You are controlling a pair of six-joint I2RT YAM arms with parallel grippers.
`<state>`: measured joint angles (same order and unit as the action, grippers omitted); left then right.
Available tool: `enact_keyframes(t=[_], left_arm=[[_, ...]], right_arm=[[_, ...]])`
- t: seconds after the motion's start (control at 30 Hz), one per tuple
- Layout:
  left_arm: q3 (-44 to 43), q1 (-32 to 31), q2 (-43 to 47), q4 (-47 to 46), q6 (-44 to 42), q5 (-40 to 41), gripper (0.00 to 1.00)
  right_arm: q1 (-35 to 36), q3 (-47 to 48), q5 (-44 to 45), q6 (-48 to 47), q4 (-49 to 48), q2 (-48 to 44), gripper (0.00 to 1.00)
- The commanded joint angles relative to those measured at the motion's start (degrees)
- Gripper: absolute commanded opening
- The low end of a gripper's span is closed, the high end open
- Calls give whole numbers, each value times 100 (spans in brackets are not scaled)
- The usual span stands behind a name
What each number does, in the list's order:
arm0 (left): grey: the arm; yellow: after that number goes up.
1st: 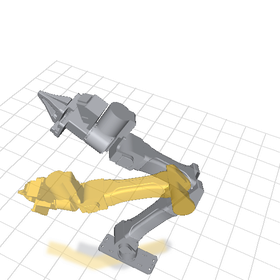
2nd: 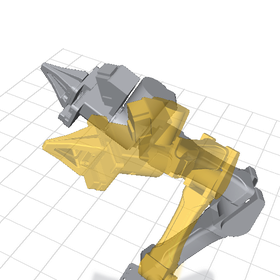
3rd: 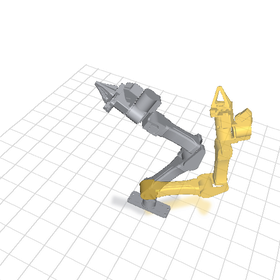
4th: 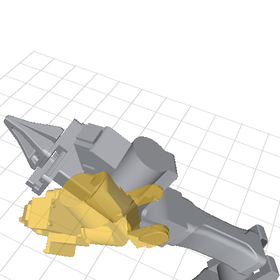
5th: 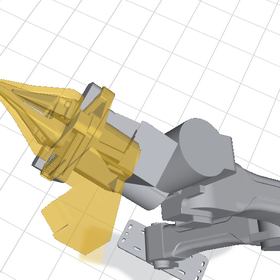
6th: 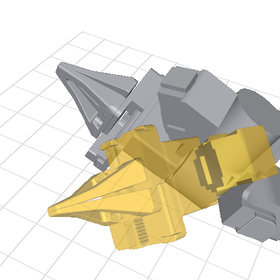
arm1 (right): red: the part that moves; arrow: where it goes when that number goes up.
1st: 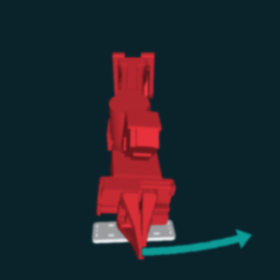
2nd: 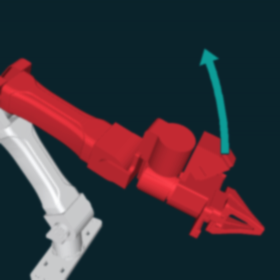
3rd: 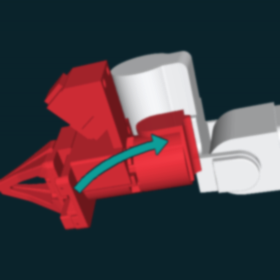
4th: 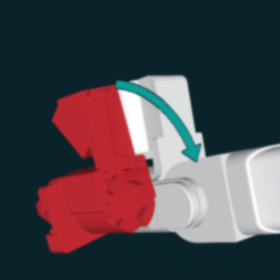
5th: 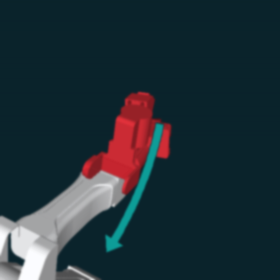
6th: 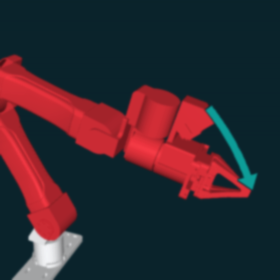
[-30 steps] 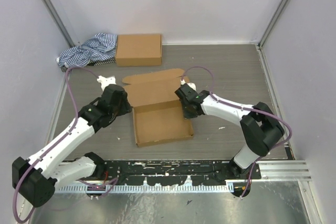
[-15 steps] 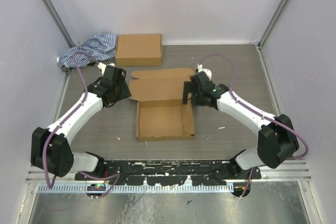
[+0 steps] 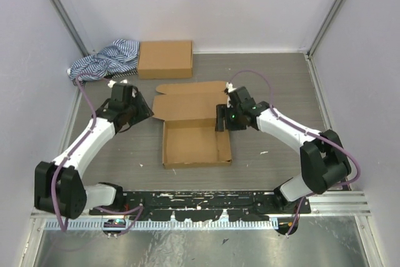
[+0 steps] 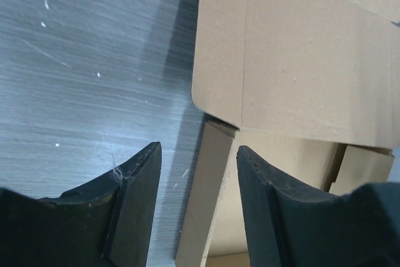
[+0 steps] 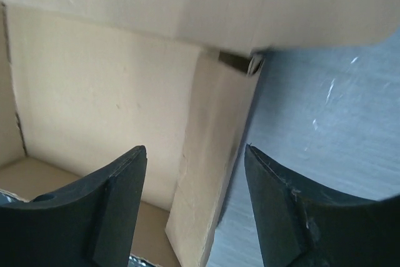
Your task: Fold the paper box
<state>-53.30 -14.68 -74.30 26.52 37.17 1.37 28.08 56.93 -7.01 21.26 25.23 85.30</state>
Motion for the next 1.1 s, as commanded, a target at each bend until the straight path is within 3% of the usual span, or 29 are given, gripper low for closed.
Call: enact_keyframes(t=[0.0,0.27,0.37,0.57,0.67,0.83,1.07], left_arm=[[587,3,538,-746,211,-498,58],[1003,-2,807,-983,-15,-1252,54],[1018,-83,776,-817,-209,-1370,51],[455,-570,313,476,-723,-788,48],[308,-885,199,780,-809,-449,46],[7,-1396,-97,1199,-879,302,45],[-155,-1658,-330,1311,-861,646,45]], right_arm=[[176,-252,370,-76,201,-283,69],[649,-230,1076,54,376,152,56],[910,-43,1526,150,610,381,42],[1190,443,2623,484,1297,905,20],[1247,582,2852,631,1512,1098,2],[1474,878,3468,930,1965,1549,1],[1695,972,3667,1192,2043,1853,1]])
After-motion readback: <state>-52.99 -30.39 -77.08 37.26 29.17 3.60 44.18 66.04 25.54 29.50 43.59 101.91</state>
